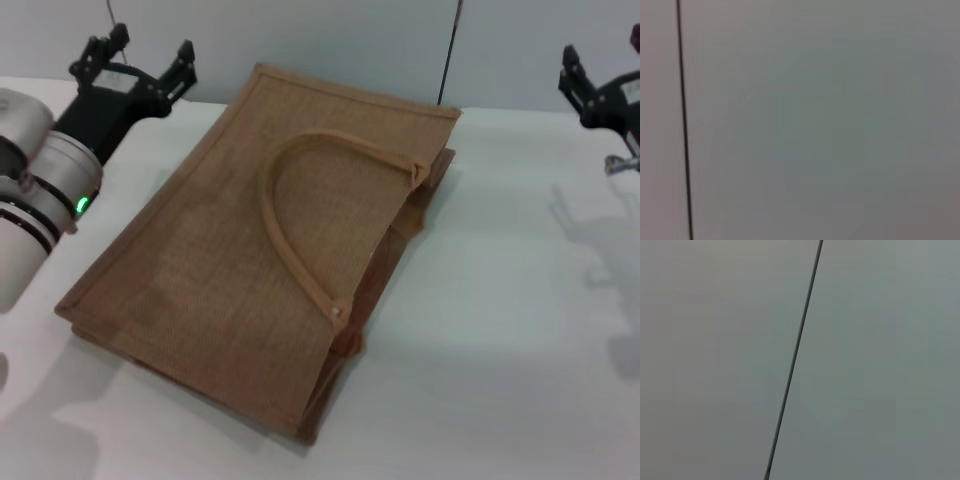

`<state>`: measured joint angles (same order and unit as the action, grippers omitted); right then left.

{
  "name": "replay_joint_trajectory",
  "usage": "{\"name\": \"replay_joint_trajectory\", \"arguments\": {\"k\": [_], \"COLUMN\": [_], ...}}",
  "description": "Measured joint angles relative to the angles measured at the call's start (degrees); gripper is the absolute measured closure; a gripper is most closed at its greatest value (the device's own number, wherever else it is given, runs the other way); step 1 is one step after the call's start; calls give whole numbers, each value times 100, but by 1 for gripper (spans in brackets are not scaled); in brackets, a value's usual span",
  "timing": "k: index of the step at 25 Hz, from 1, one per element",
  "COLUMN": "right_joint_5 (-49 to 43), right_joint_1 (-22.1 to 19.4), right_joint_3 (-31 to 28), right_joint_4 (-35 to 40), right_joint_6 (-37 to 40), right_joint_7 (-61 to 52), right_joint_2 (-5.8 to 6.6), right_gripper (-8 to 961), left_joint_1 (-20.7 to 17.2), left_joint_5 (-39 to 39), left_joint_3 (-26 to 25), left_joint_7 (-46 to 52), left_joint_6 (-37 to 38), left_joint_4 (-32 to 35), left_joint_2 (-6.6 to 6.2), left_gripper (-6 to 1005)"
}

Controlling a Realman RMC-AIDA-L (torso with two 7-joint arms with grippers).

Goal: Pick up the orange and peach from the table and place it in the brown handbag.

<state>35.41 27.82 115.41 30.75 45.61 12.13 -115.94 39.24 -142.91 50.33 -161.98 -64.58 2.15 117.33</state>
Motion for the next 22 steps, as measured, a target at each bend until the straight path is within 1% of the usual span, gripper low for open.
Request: {"name": "replay_joint_trajectory", "arguments": {"k": [4,8,13,16,22], "right_joint_5": [14,20,20,20,116], "right_joint_1": [199,230,261,377,461], "right_joint_3": [182,205,171,152,103], "right_joint_4": [-466,-523,-802,-1090,-1306], "right_joint_6": [216,214,251,257,216], "right_joint_7": [-125,-247,-857,-1103,-1160], "right_joint_2": [0,1,1,1,6], "right_gripper": [180,180,180,180,180], "left_joint_1": [73,-31,-161,-174,-177], "left_joint_5": [-15,-129,-247,-249,-248], "left_joint_3": [-3,-15,-23,-24,-19], "left_joint_7": [-46,-59,-66,-69,-73], "left_joint_6": [4,4,-30,-57,-61], "left_joint_4": [-137,-158,-202,-205,-210], "left_joint_2": [-7,2,7,12,10], "left_gripper": [140,140,139,139,139]}}
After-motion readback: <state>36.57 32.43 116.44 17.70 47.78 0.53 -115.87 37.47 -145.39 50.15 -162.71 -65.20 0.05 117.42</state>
